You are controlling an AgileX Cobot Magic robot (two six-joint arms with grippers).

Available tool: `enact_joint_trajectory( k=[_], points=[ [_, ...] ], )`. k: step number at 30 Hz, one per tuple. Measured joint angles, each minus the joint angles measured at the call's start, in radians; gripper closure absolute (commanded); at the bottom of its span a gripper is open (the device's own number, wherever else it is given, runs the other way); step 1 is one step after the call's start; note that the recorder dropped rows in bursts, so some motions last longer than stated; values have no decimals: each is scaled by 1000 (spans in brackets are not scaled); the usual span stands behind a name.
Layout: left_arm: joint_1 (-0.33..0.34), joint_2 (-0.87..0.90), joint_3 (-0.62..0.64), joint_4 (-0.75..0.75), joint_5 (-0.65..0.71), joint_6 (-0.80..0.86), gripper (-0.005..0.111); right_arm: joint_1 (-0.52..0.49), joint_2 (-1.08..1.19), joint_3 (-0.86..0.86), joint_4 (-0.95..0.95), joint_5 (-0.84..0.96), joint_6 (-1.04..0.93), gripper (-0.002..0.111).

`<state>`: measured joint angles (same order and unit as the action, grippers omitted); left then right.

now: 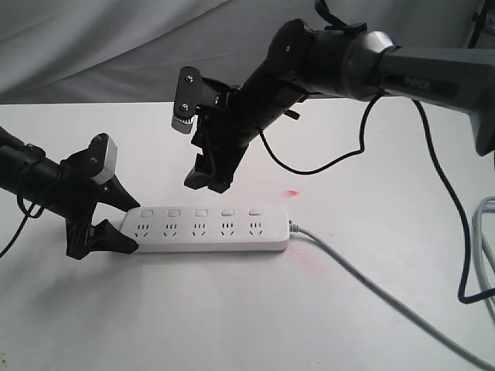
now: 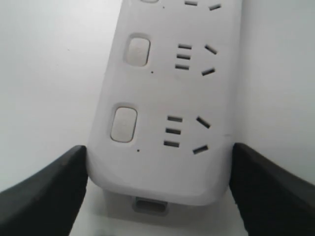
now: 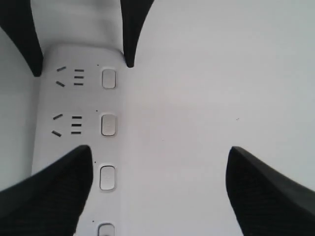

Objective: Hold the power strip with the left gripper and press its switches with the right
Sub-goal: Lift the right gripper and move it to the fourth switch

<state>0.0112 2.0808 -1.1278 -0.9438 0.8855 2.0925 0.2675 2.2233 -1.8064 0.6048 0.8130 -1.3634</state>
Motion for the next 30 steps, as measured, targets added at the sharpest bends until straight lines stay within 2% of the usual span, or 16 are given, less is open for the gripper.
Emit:
enact_joint_trajectory(
  k=[8,15,30],
  points=[
    [0,0,0,0,0,0,107,-10,0,0,-38,17,32,39],
    [0,0,0,0,0,0,107,-61,0,0,-40,61,43,39],
    [0,0,0,0,0,0,107,-63,18,0,-40,64,43,39]
  ],
)
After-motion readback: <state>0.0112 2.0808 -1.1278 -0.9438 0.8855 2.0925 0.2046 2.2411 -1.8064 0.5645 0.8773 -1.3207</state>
